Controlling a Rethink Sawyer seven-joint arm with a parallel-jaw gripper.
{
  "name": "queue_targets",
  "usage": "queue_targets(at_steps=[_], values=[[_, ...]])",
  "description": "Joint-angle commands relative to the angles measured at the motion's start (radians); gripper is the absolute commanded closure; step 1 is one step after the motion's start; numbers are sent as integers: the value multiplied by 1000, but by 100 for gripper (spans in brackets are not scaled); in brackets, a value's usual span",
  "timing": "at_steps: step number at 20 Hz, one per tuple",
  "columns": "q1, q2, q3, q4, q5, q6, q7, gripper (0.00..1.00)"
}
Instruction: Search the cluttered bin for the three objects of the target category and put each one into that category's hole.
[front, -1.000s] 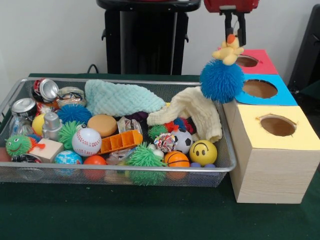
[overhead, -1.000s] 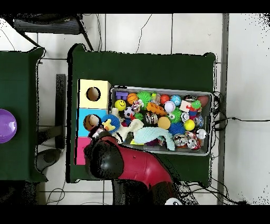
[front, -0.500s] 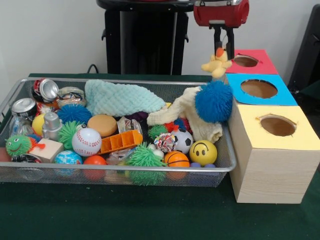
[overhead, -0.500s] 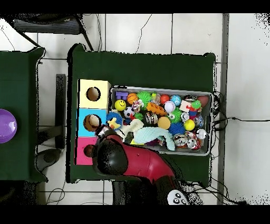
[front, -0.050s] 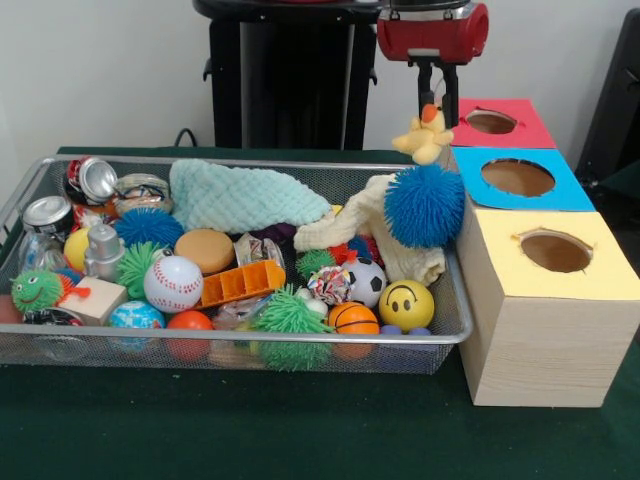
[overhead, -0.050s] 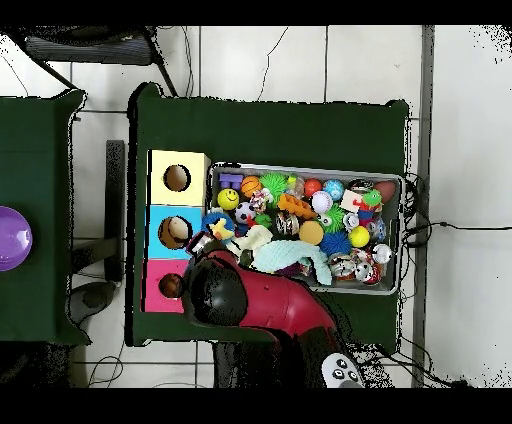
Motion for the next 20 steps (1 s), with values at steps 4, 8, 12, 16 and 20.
queue_targets(at_steps=[4, 8, 12, 16, 20], values=[[24, 17, -12, 59, 14, -5, 155, 100], [25, 18, -2, 85, 32, 16, 166, 100], [22, 47, 11, 92, 39, 2, 171, 100], [34, 59, 5, 109, 48, 9, 181, 100], [46, 69, 0, 141, 64, 37, 192, 100]])
